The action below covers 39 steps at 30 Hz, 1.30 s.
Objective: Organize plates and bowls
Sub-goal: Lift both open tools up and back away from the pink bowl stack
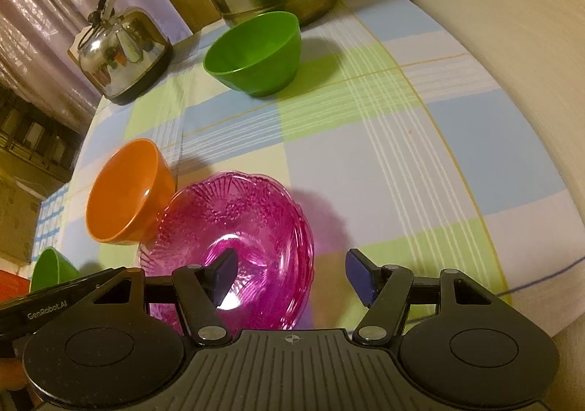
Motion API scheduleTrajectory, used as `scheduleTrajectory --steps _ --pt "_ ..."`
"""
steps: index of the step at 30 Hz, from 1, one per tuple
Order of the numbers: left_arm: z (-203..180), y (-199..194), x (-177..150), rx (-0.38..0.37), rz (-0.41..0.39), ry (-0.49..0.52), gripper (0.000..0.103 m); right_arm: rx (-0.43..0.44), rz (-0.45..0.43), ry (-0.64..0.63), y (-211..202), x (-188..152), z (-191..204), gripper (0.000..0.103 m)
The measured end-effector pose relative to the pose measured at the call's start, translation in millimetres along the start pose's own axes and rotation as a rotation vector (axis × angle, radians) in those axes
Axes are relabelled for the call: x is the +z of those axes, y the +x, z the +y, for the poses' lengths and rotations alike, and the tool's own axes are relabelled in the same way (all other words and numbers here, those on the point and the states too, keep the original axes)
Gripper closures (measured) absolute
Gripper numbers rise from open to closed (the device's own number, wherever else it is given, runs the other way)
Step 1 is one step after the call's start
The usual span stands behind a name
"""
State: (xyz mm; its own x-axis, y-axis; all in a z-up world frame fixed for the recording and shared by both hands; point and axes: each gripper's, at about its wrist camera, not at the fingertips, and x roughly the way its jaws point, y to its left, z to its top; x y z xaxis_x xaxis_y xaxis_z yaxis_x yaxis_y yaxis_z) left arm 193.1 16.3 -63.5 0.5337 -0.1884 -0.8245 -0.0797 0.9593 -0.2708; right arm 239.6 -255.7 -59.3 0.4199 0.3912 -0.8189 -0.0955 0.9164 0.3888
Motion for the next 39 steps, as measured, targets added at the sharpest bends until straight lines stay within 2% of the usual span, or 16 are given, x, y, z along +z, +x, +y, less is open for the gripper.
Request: scheduleTrajectory --steps 10,17,30,39 --pt "-8.5 -30.1 -6.9 0.02 -0.06 0.047 0.063 -0.009 -0.036 0.018 -27.9 -15.2 1.7 0.038" --pt "-15.0 -52.0 -15.0 0.034 -0.098 0.077 0.044 -0.017 -0.082 0.025 -50.1 -27.0 3.7 0.038" --pt "-23.3 -86.0 -28.7 0.061 -0.149 0.135 0.022 -0.002 -0.13 0.015 -84.7 -45.8 16.3 0.038" --pt "-25.7 -98.4 -37.9 0.071 -0.151 0.161 0.014 -0.023 -0.138 -0.015 -95.4 -57.2 24.0 0.038"
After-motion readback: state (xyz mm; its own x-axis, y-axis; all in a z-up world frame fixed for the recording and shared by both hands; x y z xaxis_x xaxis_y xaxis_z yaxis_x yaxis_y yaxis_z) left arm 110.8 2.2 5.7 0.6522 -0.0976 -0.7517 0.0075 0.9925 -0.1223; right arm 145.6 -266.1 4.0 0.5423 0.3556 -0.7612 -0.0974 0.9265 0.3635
